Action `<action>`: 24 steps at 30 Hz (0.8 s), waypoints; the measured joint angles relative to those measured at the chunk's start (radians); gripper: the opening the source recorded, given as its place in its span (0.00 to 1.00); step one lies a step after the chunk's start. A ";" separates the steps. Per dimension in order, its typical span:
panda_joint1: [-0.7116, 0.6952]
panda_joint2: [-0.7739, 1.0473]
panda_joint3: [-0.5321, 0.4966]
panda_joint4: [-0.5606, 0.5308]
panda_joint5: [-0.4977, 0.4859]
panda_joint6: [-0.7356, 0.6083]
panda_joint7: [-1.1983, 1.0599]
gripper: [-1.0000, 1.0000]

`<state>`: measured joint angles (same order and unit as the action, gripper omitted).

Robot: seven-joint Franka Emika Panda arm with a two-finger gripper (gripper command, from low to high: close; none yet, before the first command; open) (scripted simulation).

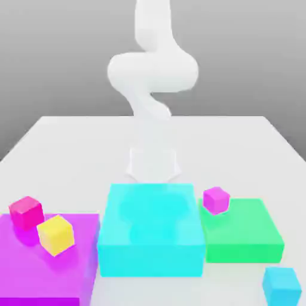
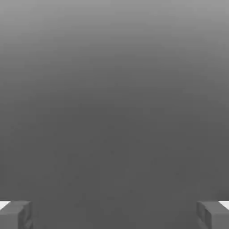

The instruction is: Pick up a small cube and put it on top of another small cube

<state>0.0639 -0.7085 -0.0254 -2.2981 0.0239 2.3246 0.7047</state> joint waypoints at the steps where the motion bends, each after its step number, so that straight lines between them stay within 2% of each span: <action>1: 0.026 0.040 -0.010 0.001 0.012 0.011 -0.042 0.50; 8: 0.172 0.298 -0.048 0.007 0.093 0.078 -0.320 0.50; 15: 0.280 0.553 -0.044 0.012 0.152 0.146 -0.579 0.50; 20: 0.352 0.730 -0.016 0.014 0.152 0.198 -0.735 0.50; 24: 0.377 0.868 0.005 0.015 0.112 0.244 -0.831 0.50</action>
<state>0.4413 0.1595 -0.0203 -2.2832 0.1356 2.5690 -0.1266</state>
